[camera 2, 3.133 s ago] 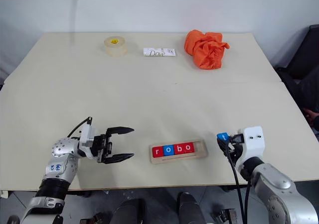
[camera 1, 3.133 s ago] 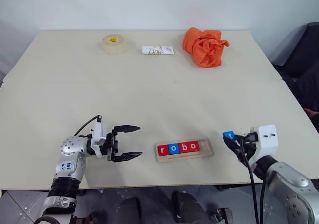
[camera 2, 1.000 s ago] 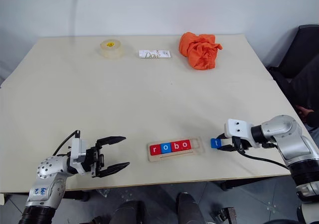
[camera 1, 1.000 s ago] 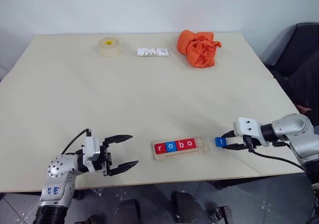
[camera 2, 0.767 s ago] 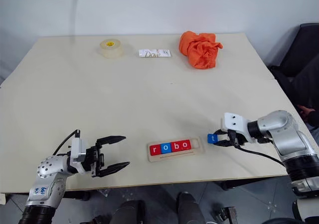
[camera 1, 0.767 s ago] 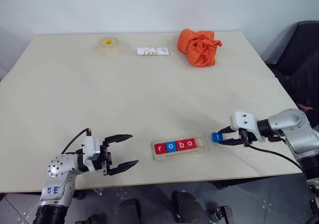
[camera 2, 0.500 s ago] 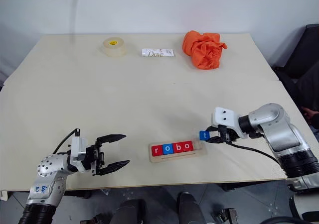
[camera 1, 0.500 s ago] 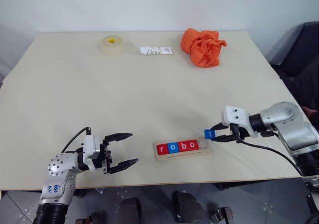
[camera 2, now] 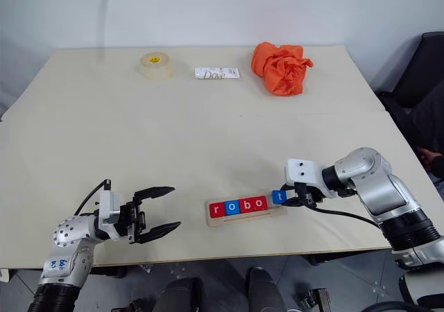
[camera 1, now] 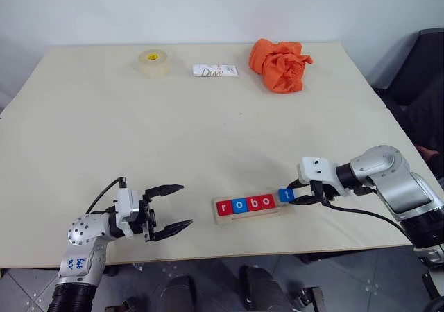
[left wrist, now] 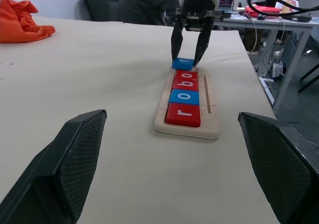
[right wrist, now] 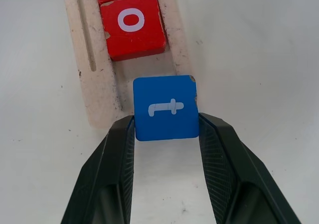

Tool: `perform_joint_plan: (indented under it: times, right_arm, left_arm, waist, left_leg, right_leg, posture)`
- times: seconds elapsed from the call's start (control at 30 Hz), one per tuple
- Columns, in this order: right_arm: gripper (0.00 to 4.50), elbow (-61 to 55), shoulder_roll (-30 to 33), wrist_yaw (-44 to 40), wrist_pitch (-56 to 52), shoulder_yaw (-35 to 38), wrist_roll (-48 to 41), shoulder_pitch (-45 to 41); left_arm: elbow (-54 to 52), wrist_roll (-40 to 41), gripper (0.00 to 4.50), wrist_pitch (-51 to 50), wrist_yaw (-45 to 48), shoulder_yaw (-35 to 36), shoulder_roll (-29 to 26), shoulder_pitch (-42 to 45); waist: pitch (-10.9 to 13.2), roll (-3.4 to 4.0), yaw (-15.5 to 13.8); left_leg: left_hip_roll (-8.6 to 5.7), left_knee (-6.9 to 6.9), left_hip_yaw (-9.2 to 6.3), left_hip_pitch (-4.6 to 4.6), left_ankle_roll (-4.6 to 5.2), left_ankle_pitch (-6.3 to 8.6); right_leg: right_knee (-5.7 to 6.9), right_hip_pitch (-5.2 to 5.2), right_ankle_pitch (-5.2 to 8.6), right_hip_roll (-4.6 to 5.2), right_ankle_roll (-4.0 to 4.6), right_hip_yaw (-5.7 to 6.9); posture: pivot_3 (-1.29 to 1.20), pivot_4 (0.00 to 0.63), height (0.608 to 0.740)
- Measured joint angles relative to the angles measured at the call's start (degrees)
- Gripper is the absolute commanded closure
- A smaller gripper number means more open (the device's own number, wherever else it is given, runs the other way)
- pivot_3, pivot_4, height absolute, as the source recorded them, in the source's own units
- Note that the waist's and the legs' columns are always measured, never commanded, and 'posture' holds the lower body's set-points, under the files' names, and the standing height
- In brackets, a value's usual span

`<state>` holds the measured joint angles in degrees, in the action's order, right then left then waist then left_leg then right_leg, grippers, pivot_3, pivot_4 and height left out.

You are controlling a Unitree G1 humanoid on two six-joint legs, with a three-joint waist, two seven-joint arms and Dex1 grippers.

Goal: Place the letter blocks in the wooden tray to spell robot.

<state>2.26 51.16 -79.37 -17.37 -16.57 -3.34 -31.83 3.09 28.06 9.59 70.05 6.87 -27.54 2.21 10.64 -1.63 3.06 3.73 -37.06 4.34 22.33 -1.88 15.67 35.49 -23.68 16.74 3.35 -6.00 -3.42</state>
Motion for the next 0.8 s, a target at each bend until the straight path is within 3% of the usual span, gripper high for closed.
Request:
perform_joint_plan:
  times: [0.8]
  right_arm:
    - [3.04, -4.60, -2.51, -0.04, -1.86, -1.66, 1.28, 0.29]
  left_arm:
    - [0.56, -0.09, 0.00, 1.42, -0.61, -0.04, 0.59, 0.20]
  waist:
    - [-0.04, -0.06, 0.15]
  left_leg:
    - [0.07, 0.03, -0.03, -0.04, -0.01, 0.00]
  right_leg:
    - [0.02, 0.01, 0.01, -0.06, 0.02, 0.04]
  posture:
    - [0.00, 0.150, 0.740]
